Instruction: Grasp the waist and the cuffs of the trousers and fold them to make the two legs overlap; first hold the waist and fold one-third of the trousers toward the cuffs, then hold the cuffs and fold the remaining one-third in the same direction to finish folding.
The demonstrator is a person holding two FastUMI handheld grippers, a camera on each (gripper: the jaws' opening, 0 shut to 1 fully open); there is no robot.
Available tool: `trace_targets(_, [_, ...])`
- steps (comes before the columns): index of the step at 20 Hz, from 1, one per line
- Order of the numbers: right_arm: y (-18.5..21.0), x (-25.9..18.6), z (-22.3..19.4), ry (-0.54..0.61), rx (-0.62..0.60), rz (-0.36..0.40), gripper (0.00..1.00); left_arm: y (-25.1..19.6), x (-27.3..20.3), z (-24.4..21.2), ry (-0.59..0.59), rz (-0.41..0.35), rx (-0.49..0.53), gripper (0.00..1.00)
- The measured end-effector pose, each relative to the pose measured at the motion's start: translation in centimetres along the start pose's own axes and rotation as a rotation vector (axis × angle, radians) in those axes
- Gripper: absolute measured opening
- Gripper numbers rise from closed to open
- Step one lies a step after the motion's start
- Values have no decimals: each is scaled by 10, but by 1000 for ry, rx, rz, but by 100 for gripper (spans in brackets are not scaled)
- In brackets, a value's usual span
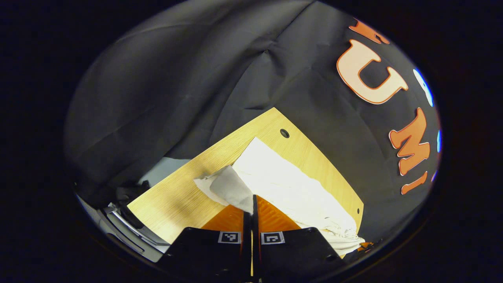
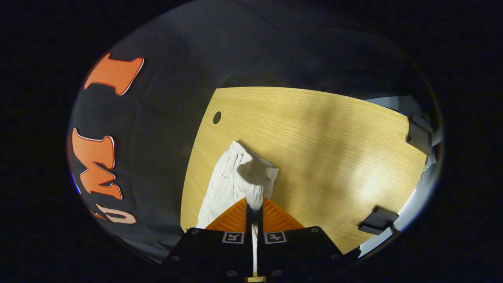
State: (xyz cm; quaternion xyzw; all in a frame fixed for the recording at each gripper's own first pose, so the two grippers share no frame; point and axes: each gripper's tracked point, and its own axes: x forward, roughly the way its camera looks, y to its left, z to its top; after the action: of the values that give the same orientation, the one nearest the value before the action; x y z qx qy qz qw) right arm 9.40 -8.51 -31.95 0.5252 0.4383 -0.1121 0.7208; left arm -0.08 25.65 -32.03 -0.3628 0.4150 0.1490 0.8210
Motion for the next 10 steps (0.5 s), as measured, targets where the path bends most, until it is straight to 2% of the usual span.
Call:
trace_targets(4, [23, 4, 5, 6, 79, 9, 5, -9, 31, 23, 24, -2, 12, 5])
trace_targets(5, [29, 6, 6, 6, 101, 6, 5, -9, 38, 27, 37, 3, 21, 3])
trace_targets(10, [50, 26, 12, 10, 172, -23, 4, -24, 85, 49, 117, 9, 49, 5])
